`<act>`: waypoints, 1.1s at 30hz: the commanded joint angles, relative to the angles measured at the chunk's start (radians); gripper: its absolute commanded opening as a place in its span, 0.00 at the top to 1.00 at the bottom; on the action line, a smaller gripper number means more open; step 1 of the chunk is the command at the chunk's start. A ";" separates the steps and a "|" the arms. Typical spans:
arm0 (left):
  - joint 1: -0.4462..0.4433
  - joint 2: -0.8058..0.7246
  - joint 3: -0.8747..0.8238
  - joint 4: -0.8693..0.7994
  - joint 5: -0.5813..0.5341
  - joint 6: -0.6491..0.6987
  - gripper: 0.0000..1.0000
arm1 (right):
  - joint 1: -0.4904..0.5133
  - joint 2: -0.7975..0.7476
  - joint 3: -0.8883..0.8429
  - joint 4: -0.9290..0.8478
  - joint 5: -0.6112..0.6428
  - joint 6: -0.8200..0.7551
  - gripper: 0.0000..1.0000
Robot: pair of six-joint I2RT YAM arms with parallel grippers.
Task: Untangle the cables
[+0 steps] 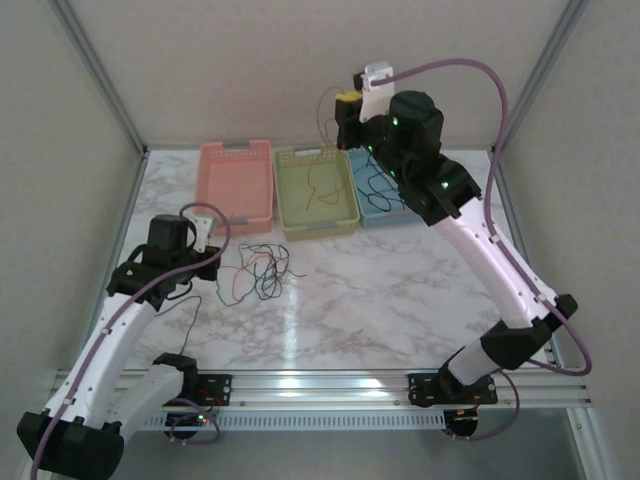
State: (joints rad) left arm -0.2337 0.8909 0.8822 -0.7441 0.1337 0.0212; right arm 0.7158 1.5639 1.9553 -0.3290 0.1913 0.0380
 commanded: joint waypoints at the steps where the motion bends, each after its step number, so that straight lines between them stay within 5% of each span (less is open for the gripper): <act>1: 0.007 -0.017 -0.020 0.002 0.021 -0.022 1.00 | -0.004 0.113 0.173 0.013 0.047 -0.030 1.00; 11: 0.007 -0.048 -0.046 0.012 0.018 -0.026 1.00 | -0.010 0.489 0.635 -0.042 0.121 -0.136 1.00; 21: 0.006 -0.060 -0.058 0.022 0.029 -0.029 1.00 | -0.046 0.656 0.653 -0.012 0.151 -0.098 1.00; 33: 0.005 -0.066 -0.066 0.029 0.030 -0.030 1.00 | -0.106 0.746 0.493 -0.205 0.138 0.087 1.00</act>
State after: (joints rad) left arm -0.2337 0.8341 0.8295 -0.7284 0.1482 0.0093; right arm 0.6144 2.2967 2.5011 -0.4793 0.3450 0.0540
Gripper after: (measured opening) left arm 0.051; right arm 0.047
